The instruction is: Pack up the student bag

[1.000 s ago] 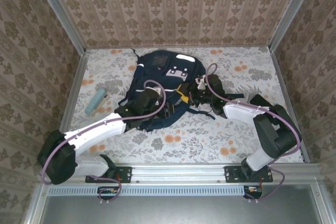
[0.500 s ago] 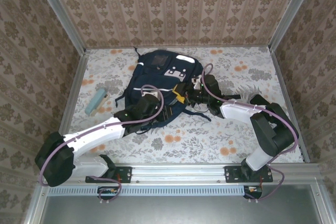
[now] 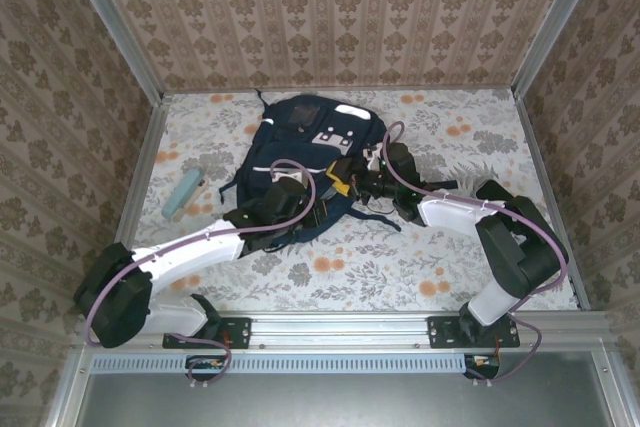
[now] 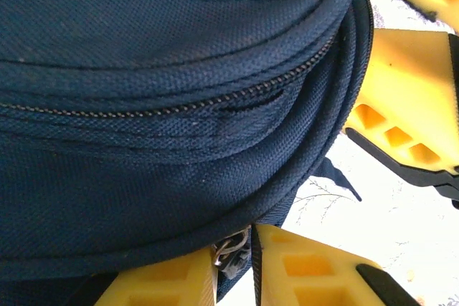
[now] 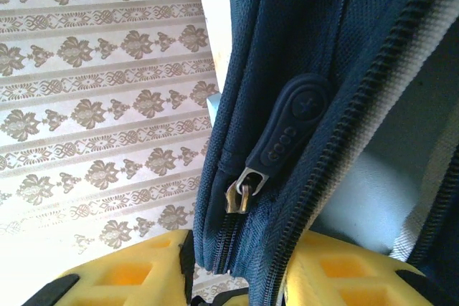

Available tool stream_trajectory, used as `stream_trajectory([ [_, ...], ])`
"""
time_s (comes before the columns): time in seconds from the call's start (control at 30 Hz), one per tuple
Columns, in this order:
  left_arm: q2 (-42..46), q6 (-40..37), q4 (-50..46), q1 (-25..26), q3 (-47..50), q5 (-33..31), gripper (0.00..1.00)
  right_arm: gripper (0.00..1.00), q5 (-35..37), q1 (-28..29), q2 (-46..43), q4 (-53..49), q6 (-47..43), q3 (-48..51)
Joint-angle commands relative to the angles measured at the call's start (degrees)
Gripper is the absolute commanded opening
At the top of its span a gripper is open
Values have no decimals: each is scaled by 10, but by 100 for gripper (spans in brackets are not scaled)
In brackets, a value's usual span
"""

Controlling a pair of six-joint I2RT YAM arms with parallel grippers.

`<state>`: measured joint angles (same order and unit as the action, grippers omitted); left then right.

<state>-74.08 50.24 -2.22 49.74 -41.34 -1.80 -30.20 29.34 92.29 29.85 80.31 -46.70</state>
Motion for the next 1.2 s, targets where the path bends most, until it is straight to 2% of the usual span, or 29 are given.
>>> stream_trajectory([
  [0.0, -8, 3, 27, -3, -1, -12, 23, 37, -5, 11, -1, 60, 21, -10],
  [0.1, -11, 11, 36, -4, 4, -16, 30, 36, 0, 12, 0, 62, 26, -6],
  [0.17, -12, 16, 38, -6, 6, -20, 30, 35, 1, 12, 1, 61, 27, -5],
  [0.43, 0, -6, 36, -11, 12, -17, 8, 28, 24, 11, -5, 22, 5, -4],
  [0.5, 7, -30, 52, -13, 14, 13, 0, 23, 38, 7, -12, -14, -15, -10],
  [0.6, 11, -65, 56, -15, 3, 63, 0, 18, 58, -2, -21, -55, -40, -16],
  [0.87, 10, -103, 49, -22, -1, 109, 0, 9, 85, -49, -33, -106, -81, -15],
  [1.17, 8, -138, -4, -63, -7, 114, 0, 7, 76, -131, -37, -165, -151, -25],
])
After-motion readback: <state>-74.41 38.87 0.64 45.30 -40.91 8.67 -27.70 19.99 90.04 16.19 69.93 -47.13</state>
